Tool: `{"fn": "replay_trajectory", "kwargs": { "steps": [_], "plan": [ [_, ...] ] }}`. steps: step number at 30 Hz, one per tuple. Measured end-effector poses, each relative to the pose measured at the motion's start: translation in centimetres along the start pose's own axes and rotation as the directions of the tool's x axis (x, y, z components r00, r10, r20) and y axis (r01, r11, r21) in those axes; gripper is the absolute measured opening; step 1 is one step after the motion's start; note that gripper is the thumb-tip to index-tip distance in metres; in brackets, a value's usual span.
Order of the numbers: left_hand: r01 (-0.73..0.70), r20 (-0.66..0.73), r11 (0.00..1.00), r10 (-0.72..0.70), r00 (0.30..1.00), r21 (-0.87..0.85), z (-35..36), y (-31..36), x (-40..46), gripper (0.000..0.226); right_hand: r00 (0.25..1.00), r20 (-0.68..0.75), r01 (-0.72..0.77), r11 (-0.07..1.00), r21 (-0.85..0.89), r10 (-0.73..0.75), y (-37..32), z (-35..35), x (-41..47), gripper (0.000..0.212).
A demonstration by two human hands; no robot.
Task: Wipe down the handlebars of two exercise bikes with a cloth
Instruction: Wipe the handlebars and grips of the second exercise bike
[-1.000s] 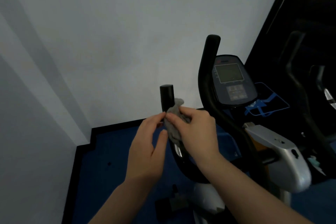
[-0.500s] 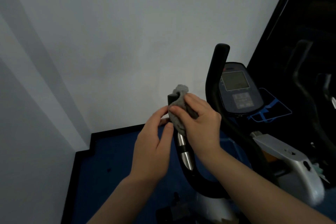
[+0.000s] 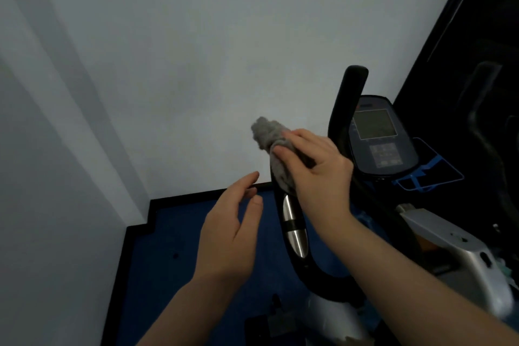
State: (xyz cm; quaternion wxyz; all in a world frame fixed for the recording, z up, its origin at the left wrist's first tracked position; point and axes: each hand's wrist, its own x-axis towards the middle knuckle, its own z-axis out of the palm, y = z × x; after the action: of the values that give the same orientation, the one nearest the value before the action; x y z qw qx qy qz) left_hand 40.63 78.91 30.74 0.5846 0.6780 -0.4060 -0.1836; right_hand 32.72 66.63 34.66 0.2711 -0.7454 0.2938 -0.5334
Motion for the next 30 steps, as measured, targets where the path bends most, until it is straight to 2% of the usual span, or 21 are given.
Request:
{"fn": "replay_trajectory", "kwargs": {
  "steps": [3, 6, 8, 10, 13, 18, 22, 27, 28, 30],
  "plan": [
    [-0.005, 0.000, 1.000, 0.005, 1.000, 0.001, 0.6, 0.4, -0.4, 0.036, 0.994, 0.077, -0.074, 0.997, -0.008, 0.074, -0.2, -1.1, -1.2, 0.008],
    [-0.036, 0.046, 0.999, 0.036, 0.998, 0.005, 1.7, 0.7, -0.8, 0.038, 0.949, 0.197, -0.244, 0.969, -0.034, 0.246, 0.3, -2.9, -3.6, 0.022],
    [-0.054, 0.053, 0.998, 0.053, 0.997, 0.016, 2.1, 0.8, -1.0, 0.039, 0.927, 0.219, -0.307, 0.951, -0.022, 0.304, 0.3, -3.2, -3.6, 0.014],
    [-0.070, 0.048, 0.997, 0.069, 0.996, 0.016, 2.3, 0.9, -1.1, 0.040, 0.943, 0.155, -0.294, 0.955, -0.030, 0.295, 0.0, -2.6, -2.4, 0.004],
    [-0.086, 0.064, 0.996, 0.086, 0.994, -0.004, 2.2, 0.9, -1.3, 0.041, 0.952, 0.116, -0.286, 0.958, 0.022, 0.282, -0.2, -1.6, -1.5, 0.020],
    [-0.101, 0.058, 0.995, 0.102, 0.993, -0.029, 2.4, 0.2, -2.3, 0.039, 0.927, 0.277, -0.276, 0.960, 0.052, 0.252, 1.2, -3.4, -3.7, 0.032],
    [-0.090, 0.031, 0.994, 0.092, 0.995, -0.057, 2.9, 0.2, -2.9, 0.040, 0.835, 0.486, -0.289, 0.957, -0.010, 0.258, 1.7, -6.4, -5.2, 0.034],
    [-0.080, 0.005, 0.994, 0.081, 0.997, -0.079, 4.2, 0.2, -4.0, 0.045, 0.702, 0.700, 0.005, 0.982, -0.188, 0.130, 0.7, -8.5, -5.9, 0.038],
    [-0.067, 0.004, 0.994, 0.068, 0.998, -0.086, 4.4, 0.2, -4.3, 0.045, 0.695, 0.709, 0.030, 0.980, -0.195, 0.120, 0.5, -8.6, -5.8, 0.036],
    [-0.053, -0.012, 0.994, 0.052, 0.999, -0.095, 4.5, 0.1, -4.6, 0.043, 0.734, 0.668, -0.029, 0.988, -0.153, 0.125, 0.1, -8.1, -5.7, 0.031]
  ]
}}
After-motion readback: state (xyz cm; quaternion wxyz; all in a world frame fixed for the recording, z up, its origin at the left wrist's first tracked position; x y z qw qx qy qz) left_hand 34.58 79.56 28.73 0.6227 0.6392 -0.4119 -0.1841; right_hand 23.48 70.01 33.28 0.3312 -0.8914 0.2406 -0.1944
